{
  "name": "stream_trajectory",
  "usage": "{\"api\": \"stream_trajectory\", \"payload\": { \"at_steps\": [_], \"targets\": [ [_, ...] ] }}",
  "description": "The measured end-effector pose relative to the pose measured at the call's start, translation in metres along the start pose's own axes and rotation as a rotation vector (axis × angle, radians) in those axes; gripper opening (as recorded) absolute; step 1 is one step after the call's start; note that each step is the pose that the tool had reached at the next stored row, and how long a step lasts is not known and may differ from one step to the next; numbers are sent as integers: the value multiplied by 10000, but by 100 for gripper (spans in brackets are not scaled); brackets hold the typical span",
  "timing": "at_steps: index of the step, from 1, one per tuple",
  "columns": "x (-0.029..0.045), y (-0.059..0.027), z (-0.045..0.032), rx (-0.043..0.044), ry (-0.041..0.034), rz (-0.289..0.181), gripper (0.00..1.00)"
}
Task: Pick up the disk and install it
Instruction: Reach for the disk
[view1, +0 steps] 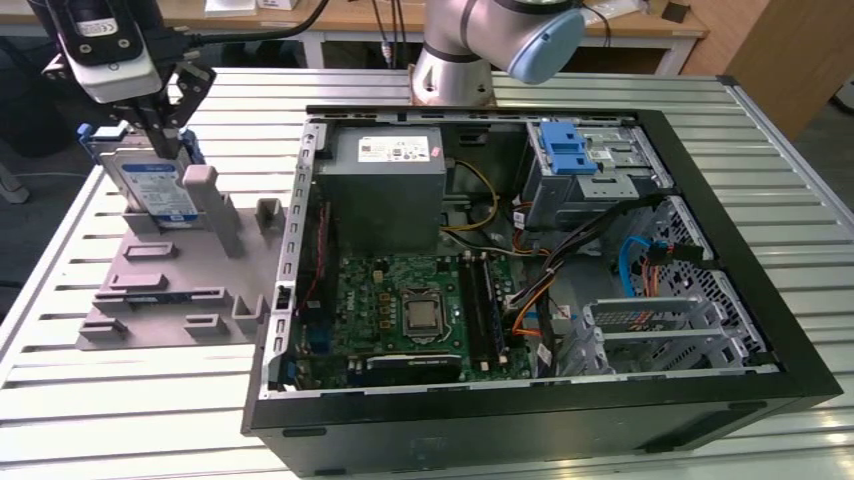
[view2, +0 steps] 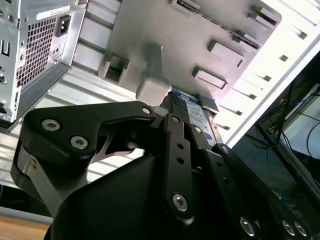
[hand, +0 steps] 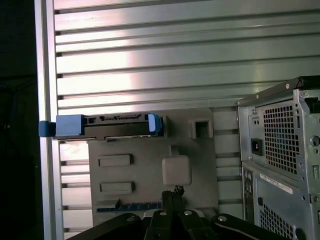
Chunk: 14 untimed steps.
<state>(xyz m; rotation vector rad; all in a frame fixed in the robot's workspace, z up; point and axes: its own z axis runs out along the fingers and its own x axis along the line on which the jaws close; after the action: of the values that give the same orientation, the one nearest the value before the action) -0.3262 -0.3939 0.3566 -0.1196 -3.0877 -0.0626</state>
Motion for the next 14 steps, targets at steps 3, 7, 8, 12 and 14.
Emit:
{"api": "stream_trajectory", "payload": {
  "at_steps": [3,7,8,12,14],
  "targets": [
    [29,-1,5,0,2,0,11],
    [66,-3,12,1,5,0,11],
    [75,-4,13,1,6,0,11],
    [110,-6,19,1,8,1,11],
    [123,-8,22,1,8,1,11]
  ]
}}
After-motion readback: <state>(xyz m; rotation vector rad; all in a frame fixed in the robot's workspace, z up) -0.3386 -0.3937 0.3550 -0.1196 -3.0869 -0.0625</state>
